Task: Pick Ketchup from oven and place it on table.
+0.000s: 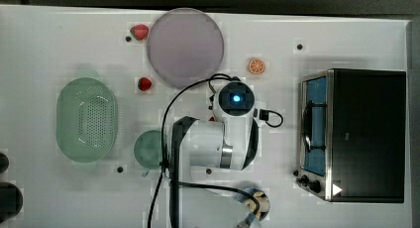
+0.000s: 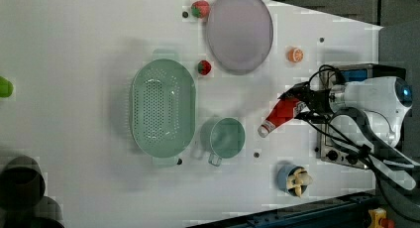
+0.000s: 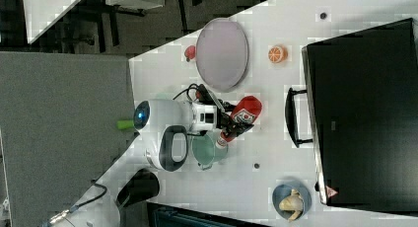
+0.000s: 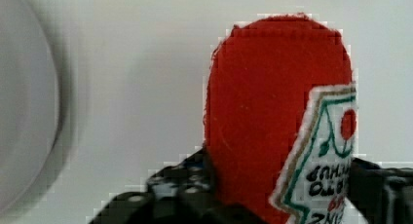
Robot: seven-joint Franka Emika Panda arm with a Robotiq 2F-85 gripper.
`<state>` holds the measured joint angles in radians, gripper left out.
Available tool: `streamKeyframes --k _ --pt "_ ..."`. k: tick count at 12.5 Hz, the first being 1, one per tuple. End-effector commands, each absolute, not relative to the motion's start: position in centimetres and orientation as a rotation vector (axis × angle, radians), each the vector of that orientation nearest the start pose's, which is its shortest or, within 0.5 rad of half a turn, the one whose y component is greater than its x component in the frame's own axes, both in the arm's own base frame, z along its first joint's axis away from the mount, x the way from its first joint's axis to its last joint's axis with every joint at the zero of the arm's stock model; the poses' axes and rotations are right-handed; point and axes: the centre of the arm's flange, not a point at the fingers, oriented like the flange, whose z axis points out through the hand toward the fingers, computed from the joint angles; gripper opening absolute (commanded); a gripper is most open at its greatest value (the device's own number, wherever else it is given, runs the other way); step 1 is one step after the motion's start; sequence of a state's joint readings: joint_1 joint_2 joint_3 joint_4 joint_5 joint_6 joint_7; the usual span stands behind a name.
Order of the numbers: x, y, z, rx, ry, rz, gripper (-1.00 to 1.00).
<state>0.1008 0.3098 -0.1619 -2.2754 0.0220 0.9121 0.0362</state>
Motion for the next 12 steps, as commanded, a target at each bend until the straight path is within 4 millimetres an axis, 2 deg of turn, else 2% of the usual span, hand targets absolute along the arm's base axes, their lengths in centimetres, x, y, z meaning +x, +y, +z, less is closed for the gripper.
streamKeyframes --k 1,3,5,6,7,8,9,10,12 --pt "55.1 -2.7 24.9 -2.825 1.422 -0.005 1.0" --pt "56.5 -3.0 28.6 -2.779 1.457 -0.068 1.0" --pt "57.6 -3.4 33.5 -2.766 1.462 -0.067 1.0" --pt "58.1 -3.5 36.5 -2.766 1.465 -0.046 1.0" --pt "58.9 -3.6 41.6 -2.764 1.463 -0.03 1.0" --pt "59.2 -3.7 45.1 -2.76 1.46 -0.037 1.0" --pt "59.7 -3.6 49.7 -2.756 1.451 -0.056 1.0" --pt "60.0 -3.6 53.1 -2.75 1.444 -0.086 1.0" --pt "60.0 -3.2 57.5 -2.749 1.428 -0.107 1.0"
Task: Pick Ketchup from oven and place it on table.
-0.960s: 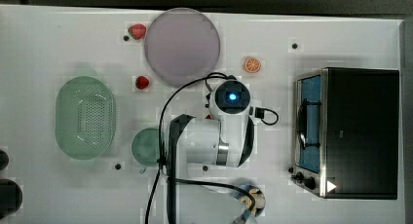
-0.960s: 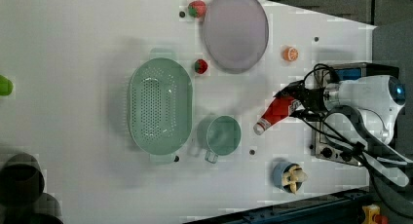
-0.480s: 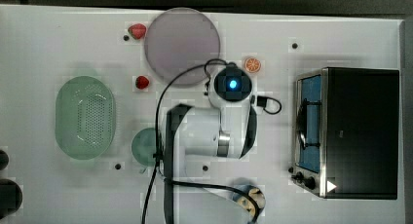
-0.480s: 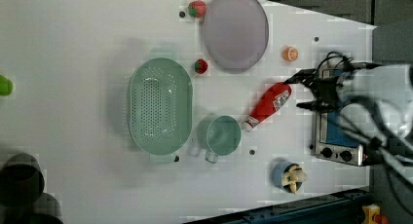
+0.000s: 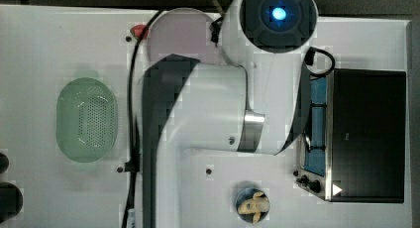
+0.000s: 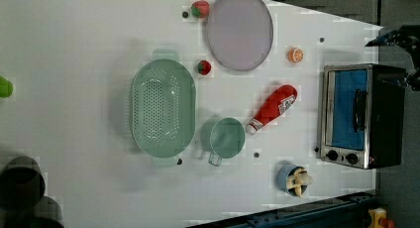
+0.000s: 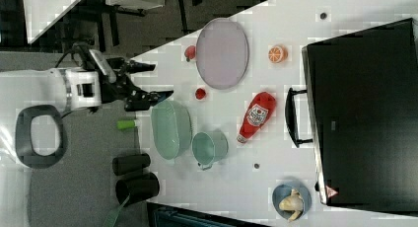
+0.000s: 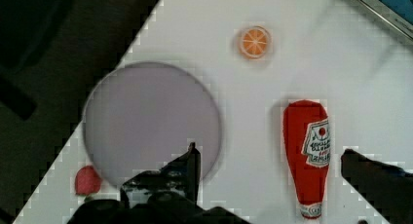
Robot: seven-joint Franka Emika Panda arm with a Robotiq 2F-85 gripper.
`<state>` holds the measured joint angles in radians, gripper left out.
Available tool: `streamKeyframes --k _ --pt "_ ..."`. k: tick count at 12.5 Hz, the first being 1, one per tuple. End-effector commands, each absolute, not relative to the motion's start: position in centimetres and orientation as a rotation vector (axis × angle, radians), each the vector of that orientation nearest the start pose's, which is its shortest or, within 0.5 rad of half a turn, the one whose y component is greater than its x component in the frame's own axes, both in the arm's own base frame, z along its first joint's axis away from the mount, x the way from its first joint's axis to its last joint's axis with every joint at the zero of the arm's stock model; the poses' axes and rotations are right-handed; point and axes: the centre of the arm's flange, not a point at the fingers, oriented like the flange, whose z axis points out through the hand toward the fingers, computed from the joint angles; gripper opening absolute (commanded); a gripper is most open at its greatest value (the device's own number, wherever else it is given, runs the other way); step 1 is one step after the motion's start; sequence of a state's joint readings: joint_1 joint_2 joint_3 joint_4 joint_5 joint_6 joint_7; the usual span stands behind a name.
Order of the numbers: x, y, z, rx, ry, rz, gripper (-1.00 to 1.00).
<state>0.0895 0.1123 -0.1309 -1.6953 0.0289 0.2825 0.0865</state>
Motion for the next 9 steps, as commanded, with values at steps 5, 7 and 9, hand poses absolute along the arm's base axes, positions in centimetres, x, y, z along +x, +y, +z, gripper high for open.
streamKeyframes --k 5,7,9 --pt "59.7 -3.3 58.2 -2.758 1.436 -0.071 1.0" --pt "59.8 -3.3 58.0 -2.76 1.438 -0.065 1.0" --pt "59.9 -3.3 57.7 -2.762 1.439 -0.06 1.0"
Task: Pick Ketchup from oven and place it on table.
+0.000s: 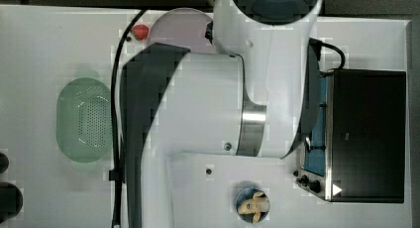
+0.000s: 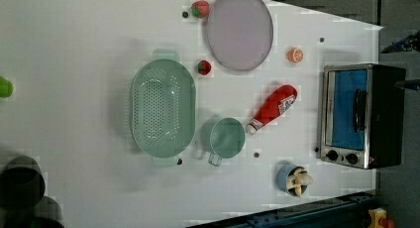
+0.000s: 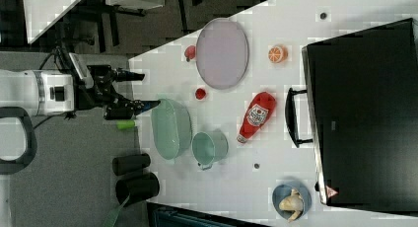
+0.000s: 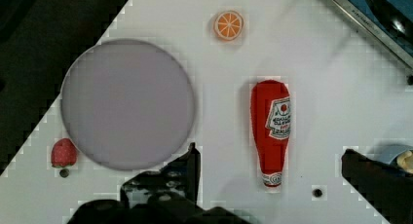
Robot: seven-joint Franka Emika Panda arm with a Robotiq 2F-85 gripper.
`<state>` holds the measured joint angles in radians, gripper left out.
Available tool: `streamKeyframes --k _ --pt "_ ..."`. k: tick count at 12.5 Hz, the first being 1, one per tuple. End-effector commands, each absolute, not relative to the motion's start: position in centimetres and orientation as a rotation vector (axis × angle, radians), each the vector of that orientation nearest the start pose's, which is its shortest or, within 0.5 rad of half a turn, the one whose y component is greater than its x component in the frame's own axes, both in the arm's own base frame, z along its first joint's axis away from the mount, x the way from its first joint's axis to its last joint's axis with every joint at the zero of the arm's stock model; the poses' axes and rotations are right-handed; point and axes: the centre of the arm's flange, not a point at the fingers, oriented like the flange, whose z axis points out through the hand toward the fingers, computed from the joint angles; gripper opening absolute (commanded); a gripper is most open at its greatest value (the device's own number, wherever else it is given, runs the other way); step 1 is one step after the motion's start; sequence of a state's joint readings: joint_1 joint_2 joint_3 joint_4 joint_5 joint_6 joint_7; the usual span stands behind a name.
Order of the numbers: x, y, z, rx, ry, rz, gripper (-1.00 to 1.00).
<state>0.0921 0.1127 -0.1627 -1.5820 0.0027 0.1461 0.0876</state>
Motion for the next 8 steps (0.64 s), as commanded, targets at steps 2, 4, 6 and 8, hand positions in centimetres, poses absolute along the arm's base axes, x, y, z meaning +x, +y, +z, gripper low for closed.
streamKeyframes --k 2,4,6,8 --pt "59.9 -3.29 57.62 -2.763 1.439 -0.058 1.0" --pt "60.03 -3.27 57.3 -2.766 1.441 -0.051 1.0" --pt "60.12 -3.26 57.05 -2.768 1.442 -0.045 1.0" --pt "60.15 -3.26 56.99 -2.768 1.442 -0.044 1.0"
